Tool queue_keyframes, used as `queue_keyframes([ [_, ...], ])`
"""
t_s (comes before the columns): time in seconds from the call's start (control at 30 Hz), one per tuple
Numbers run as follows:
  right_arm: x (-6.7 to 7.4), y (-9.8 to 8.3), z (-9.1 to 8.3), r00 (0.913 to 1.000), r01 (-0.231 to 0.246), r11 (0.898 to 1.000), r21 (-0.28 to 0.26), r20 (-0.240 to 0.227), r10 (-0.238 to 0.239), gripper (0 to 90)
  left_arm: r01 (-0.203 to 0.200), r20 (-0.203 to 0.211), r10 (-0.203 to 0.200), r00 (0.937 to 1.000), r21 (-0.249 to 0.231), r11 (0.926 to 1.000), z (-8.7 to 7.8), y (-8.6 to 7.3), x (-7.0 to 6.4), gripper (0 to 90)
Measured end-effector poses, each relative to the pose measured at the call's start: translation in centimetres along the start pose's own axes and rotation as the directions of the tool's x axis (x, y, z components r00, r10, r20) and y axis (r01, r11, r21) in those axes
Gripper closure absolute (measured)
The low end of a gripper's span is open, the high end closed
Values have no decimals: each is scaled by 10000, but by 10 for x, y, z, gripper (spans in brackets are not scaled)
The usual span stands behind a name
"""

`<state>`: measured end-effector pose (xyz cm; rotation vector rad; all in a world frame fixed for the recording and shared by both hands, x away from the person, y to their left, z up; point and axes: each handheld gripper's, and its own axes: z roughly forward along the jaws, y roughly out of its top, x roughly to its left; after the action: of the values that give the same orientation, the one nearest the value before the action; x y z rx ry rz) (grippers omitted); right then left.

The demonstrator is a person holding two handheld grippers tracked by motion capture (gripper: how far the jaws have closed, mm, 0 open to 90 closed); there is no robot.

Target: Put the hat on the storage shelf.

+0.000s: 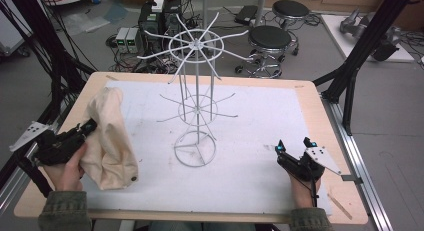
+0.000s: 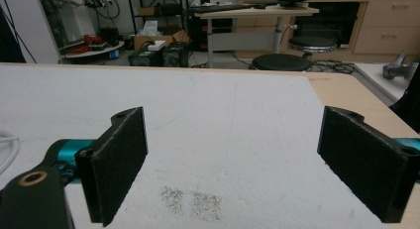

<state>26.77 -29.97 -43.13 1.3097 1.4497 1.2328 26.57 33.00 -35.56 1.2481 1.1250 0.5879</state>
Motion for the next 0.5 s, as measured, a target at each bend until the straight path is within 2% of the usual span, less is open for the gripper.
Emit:
queue_keyframes([
  [0.03, 0, 0, 0, 10000, 43, 10000, -15, -21, -43, 111, -9, 339, 14, 9994, -159, 9999, -1, 5, -1, 802],
  [0.1, 0, 0, 0, 9999, 108, 9999, -92, 98, -107, 110, -33, 652, 48, 9979, -217, 9998, -1, 13, -2, 801],
  [0.13, 0, 0, 0, 9999, 116, 9998, -133, 129, -115, 111, -174, 747, 196, 9970, -300, 9994, -2, 20, -6, 801],
  [0.27, -1, 1, -1, 9998, 71, 9998, -166, 173, -68, 111, -241, 1009, 291, 9945, -510, 9984, -2, 29, -11, 801],
  [0.37, 0, 1, -1, 9999, 105, 9998, -152, 131, -103, 110, -241, 1416, 338, 9893, -697, 9973, -2, 37, -17, 801],
  [0.47, 0, 1, -1, 9998, 115, 9998, -159, 144, -112, 111, -341, 1894, 506, 9806, -892, 9954, 0, 44, -23, 801],
  [0.5, 0, 1, -1, 9998, 117, 9997, -208, 179, -113, 111, -309, 2420, 541, 9688, -987, 9946, 1, 49, -25, 801],
])
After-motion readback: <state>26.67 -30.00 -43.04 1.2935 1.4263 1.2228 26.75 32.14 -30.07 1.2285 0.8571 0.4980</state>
